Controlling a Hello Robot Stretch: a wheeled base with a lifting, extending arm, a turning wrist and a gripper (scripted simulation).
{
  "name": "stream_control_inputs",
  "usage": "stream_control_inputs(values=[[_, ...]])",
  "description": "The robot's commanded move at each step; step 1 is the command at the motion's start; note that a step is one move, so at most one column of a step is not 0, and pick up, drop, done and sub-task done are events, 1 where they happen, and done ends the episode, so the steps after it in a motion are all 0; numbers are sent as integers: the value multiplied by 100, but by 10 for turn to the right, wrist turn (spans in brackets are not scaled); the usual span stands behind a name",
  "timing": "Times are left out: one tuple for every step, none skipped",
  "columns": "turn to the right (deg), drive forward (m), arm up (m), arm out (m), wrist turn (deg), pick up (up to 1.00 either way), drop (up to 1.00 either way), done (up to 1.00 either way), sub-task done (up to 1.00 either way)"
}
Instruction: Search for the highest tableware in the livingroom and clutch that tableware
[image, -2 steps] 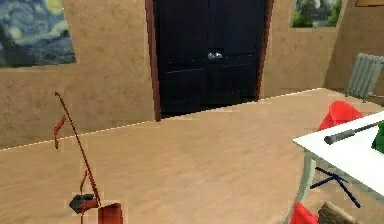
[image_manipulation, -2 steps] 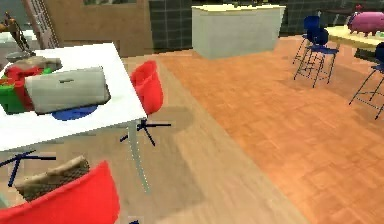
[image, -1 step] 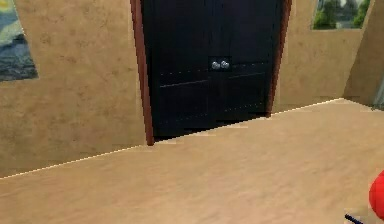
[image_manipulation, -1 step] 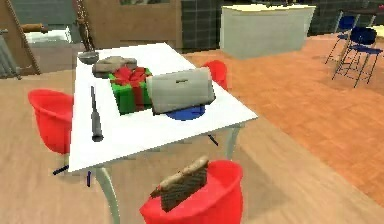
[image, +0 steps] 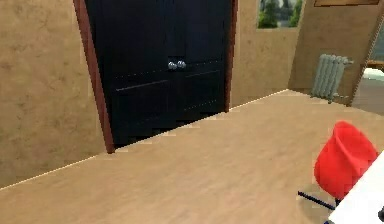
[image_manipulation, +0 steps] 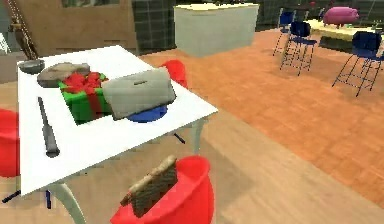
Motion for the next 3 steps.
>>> stream_control_inputs(values=[[0, 35, 0, 0, 0, 0, 0, 0, 0], [300, 0, 0, 0, 0, 0, 0, 0, 0], [0, 100, 0, 0, 0, 0, 0, 0, 0]])
